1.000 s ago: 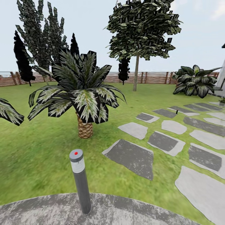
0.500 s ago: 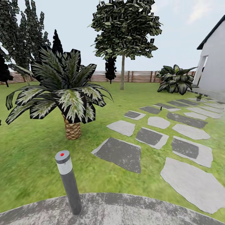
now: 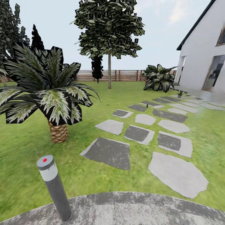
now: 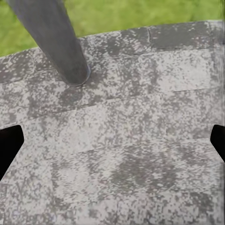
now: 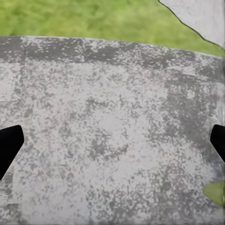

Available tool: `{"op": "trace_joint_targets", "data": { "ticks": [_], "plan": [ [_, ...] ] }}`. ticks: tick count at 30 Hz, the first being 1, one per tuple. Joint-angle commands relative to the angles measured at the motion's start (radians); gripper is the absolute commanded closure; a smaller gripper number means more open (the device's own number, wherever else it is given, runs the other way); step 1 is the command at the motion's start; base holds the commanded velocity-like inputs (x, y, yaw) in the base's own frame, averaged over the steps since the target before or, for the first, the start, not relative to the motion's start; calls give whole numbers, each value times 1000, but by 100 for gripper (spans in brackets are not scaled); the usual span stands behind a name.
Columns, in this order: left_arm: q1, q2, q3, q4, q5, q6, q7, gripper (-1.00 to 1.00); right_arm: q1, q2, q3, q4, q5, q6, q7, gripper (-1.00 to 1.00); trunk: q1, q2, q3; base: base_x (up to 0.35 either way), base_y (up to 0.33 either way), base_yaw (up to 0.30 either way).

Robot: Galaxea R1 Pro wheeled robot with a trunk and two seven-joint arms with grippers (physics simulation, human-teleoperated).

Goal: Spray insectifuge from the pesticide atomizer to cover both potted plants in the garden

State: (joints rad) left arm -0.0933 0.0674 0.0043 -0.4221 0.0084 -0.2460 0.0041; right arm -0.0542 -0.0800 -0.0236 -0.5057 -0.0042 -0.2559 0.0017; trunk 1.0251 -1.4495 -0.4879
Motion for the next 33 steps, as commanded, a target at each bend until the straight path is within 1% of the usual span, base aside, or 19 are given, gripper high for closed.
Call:
{"op": "trace_joint_targets", "data": {
  "ticks": [1,3,7,9,16,21,33],
  "plan": [
    [0,0,1,0,1,-3,0,-100,-1,0,-1,1,0,-3,0,-100,4,-8,-5,0,0,-279],
    [0,0,9,0,1,-4,0,-100,-1,0,-2,1,0,-3,0,-100,11,-22,-12,0,0,-280],
    [0,-1,46,0,2,-4,-3,-100,-1,0,-1,1,0,-3,-2,-100,27,-50,-25,0,0,-283],
    [0,-1,54,1,1,-5,-5,-100,0,0,-1,1,0,-3,-3,-100,34,-64,-31,0,0,-286],
    [0,-1,60,2,1,-6,-6,-100,-1,0,-1,1,0,-4,-3,-100,61,-113,-56,0,0,-277],
    [0,-1,60,2,2,-6,-6,-100,-1,4,2,1,5,-6,-5,-100,80,-148,-78,0,0,-201],
    [0,-1,60,2,1,-6,-5,-100,-1,5,2,1,6,-6,-6,-100,126,-232,-134,0,0,-28]
  ]
}}
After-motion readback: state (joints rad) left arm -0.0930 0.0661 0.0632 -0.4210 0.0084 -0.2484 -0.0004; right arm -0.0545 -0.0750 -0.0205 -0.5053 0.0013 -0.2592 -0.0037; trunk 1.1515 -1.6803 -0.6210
